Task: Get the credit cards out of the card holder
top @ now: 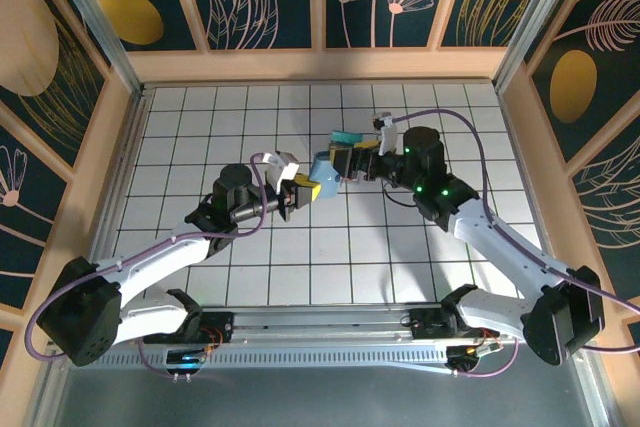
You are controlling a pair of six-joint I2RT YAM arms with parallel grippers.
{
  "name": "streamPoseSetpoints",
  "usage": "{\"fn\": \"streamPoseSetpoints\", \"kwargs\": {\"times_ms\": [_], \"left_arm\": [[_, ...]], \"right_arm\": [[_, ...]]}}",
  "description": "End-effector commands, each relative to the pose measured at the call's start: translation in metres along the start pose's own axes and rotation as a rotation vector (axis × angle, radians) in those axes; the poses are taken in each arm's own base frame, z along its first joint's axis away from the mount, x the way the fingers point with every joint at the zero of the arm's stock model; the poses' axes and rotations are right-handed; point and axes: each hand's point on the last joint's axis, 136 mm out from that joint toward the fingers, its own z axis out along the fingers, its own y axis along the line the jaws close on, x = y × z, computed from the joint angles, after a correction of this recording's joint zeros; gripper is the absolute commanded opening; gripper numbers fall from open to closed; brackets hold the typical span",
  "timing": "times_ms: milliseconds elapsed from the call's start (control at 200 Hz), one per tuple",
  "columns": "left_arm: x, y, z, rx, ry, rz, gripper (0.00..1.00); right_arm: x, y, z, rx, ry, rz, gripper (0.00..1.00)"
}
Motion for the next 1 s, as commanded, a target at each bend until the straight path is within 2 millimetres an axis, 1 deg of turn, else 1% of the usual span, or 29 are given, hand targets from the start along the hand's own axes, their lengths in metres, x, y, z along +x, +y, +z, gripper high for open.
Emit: {"fn": "streamPoseSetpoints", "kwargs": {"times_ms": [0,110,230,290,380,515,581,696,756,896,996], "left_arm": [[-0.029,-0.012,-0.002,0.078,-0.093,0.063,0.00],[-0.034,-0.008,-0.003,0.095,-0.106,0.043,0.00],[-0.035,-0.012,-0.004,0.150,-0.107,0.032,0.00],[-0.037,-0.011,-0.006,0.154,-0.116,0.028,0.00],[-0.036,-0.005,-0.006,0.146,-0.116,0.011,0.00],[-0.031,-0.003,-0.007,0.150,-0.099,0.010,0.00],[-0.026,-0.003,-0.007,0.150,-0.084,0.017,0.00],[-0.020,-0.003,-0.010,0.144,-0.074,0.031,0.00],[-0.018,-0.002,-0.011,0.135,-0.074,0.036,0.00],[-0.017,0.001,-0.011,0.119,-0.072,0.034,0.00],[-0.020,0.003,-0.010,0.108,-0.080,0.025,0.00]], "right_arm": [[0.000,0.019,0.002,-0.069,0.043,-0.049,0.95],[0.011,0.020,0.006,-0.056,0.091,-0.061,0.95],[0.022,0.010,0.011,-0.004,0.128,-0.052,0.95],[0.026,0.006,0.012,0.009,0.137,-0.044,0.94],[0.029,0.007,0.011,0.006,0.135,-0.045,0.94],[0.019,0.005,0.003,0.044,0.092,-0.050,0.96],[0.008,0.006,-0.004,0.063,0.045,-0.057,0.97],[-0.012,0.001,-0.017,0.126,-0.044,-0.044,0.98],[-0.019,0.000,-0.023,0.146,-0.078,-0.036,0.99],[-0.021,0.007,-0.029,0.119,-0.095,-0.028,0.99],[-0.011,0.012,-0.024,0.089,-0.054,-0.028,0.99]]}}
